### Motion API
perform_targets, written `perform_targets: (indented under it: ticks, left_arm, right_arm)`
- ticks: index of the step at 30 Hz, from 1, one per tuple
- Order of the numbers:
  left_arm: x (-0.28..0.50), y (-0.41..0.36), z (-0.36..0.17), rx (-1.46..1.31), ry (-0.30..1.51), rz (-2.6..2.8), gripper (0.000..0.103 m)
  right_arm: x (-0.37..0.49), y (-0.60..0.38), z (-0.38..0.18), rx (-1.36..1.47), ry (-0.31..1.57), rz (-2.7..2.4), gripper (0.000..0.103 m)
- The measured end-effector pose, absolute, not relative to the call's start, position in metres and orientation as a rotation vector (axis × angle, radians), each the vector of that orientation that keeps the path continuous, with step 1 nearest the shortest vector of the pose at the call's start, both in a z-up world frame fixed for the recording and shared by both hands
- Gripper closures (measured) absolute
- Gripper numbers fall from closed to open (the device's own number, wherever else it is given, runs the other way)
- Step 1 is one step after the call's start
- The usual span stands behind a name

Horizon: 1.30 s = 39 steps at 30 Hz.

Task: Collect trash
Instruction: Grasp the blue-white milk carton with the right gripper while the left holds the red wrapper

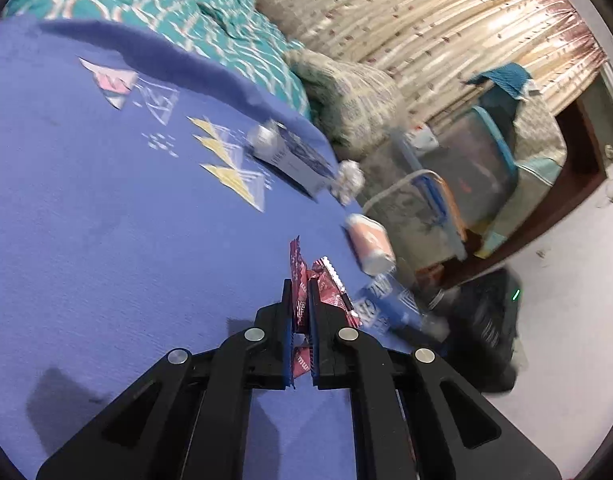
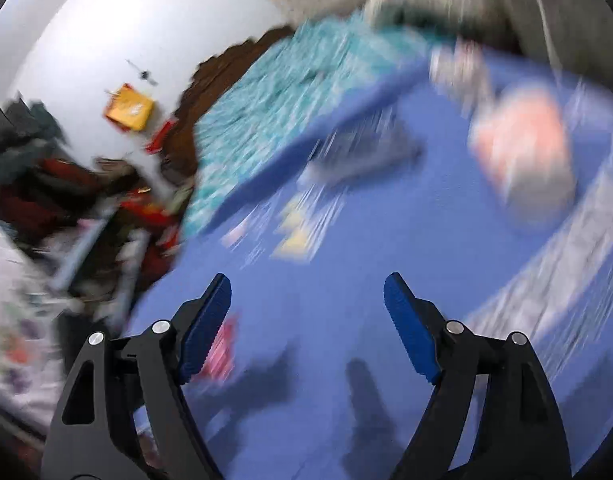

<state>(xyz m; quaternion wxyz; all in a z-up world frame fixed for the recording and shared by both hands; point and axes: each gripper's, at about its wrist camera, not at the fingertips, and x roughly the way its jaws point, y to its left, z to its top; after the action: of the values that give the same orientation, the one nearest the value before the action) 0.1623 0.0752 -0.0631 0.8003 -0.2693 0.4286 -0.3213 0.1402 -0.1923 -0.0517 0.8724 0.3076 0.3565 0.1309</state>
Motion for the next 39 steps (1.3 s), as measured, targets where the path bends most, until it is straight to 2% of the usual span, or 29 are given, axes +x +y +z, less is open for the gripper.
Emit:
perform_targets:
  ticks: [5,7,9,12,14,16,18,24,26,29,31,33,36,37,38,39]
  left_arm:
    - [0.165,0.077,-0.066,-0.562,0.935,-0.667,0.097]
    - [0.167,0.077,-0.067,-0.556,0.941,-0.66,0.097]
    - [0.169,0.078,-0.07,-0.55,0.951,-0.651,0.097]
    - [0.173,0.081,-0.074,-0.551,0.967,-0.629,0.097]
    - [0.174,0.087,-0.074,-0.548,0.962,-0.592,0.097]
    - [0.174,0.093,-0.072,-0.521,0.949,-0.528,0.097]
    - [0.174,0.101,-0.068,-0.494,0.935,-0.445,0.097]
    - [0.176,0.109,-0.067,-0.517,0.935,-0.408,0.097]
    - [0.175,0.11,-0.068,-0.509,0.936,-0.395,0.097]
    - [0.173,0.113,-0.066,-0.499,0.919,-0.366,0.097]
    - [0.172,0.115,-0.063,-0.486,0.898,-0.347,0.097]
    - [0.171,0.117,-0.062,-0.481,0.892,-0.346,0.097]
    - [0.173,0.113,-0.064,-0.465,0.903,-0.349,0.097]
    - [0.173,0.112,-0.064,-0.46,0.904,-0.349,0.097]
    - [0.173,0.112,-0.064,-0.454,0.902,-0.348,0.097]
    - [0.173,0.112,-0.063,-0.449,0.899,-0.346,0.097]
  right_arm:
    - [0.24,-0.202,-0.031,0.455,0.743,0.086,0.022]
    - [0.286,-0.194,-0.029,0.358,0.776,0.057,0.016]
    - [0.328,-0.18,-0.033,0.24,0.839,0.044,0.014]
    - [0.365,-0.158,-0.068,0.12,1.009,0.008,0.015]
    - [0.366,-0.166,-0.082,0.298,1.082,0.091,0.017]
    - [0.346,-0.161,-0.092,0.393,1.144,0.196,0.028]
    - [0.311,-0.14,-0.099,0.414,1.182,0.347,0.029]
    - [0.22,-0.062,-0.098,0.108,1.066,0.379,0.028]
    - [0.217,-0.043,-0.095,0.012,1.006,0.316,0.026]
    - [0.221,-0.038,-0.089,0.069,0.95,0.249,0.019]
    - [0.223,-0.048,-0.081,0.153,0.89,0.217,0.006]
    - [0.238,-0.053,-0.07,0.203,0.848,0.187,0.005]
    - [0.26,-0.043,-0.083,0.153,0.883,0.141,0.005]
    - [0.27,-0.037,-0.089,0.119,0.902,0.105,0.009]
    - [0.28,-0.032,-0.097,0.098,0.921,0.079,0.018]
    - [0.286,-0.035,-0.107,0.093,0.937,0.075,0.046]
